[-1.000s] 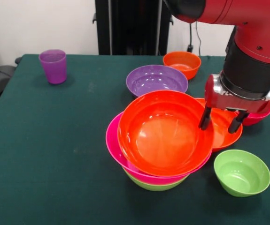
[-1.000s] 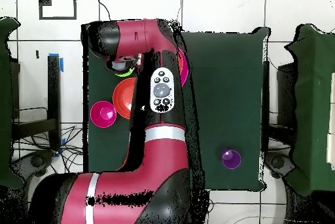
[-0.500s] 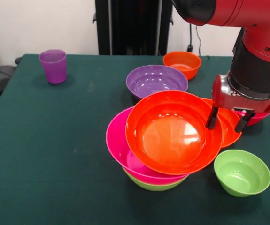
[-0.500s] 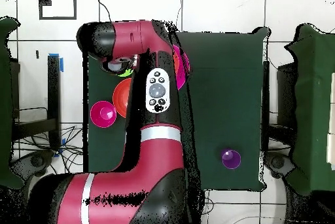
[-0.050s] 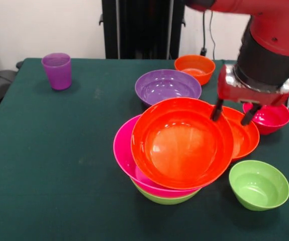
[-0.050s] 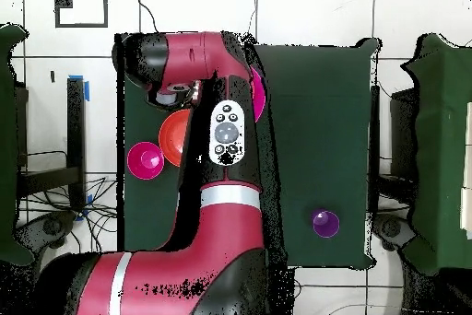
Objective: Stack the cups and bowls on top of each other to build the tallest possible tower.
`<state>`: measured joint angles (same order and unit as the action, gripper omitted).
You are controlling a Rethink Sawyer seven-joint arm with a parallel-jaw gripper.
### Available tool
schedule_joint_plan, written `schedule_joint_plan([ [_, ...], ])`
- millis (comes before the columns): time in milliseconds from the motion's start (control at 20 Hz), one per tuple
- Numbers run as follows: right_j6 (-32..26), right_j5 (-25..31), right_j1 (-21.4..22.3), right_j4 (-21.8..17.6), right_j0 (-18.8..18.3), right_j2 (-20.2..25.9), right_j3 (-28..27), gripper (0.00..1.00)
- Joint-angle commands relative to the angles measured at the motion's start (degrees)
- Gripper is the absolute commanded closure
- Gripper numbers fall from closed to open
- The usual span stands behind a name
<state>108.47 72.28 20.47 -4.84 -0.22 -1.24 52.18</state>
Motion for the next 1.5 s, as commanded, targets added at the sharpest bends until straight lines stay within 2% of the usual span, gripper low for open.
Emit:
schedule_joint_plan([
  [50,-2.44,18.21,9.17,-0.12,-4.14,-1.02,7.17,0.00],
  [300,-2.85,20.98,9.21,-1.29,-5.05,-0.47,5.32,0.00],
  [600,-3.29,25.21,7.39,-2.41,-6.55,1.02,-1.10,0.00],
  [700,-3.54,24.92,8.14,-2.51,-6.82,0.98,-0.37,0.00],
  [850,-3.32,20.71,11.30,-1.50,-7.15,0.43,6.34,0.00],
  [1100,-2.67,10.43,13.77,-0.77,-7.78,-0.02,17.64,0.00],
  [1200,-3.80,6.45,14.88,-0.59,-8.68,0.40,21.04,0.00],
  [1500,-9.70,-0.83,18.52,-1.73,-12.25,1.16,29.20,0.00],
])
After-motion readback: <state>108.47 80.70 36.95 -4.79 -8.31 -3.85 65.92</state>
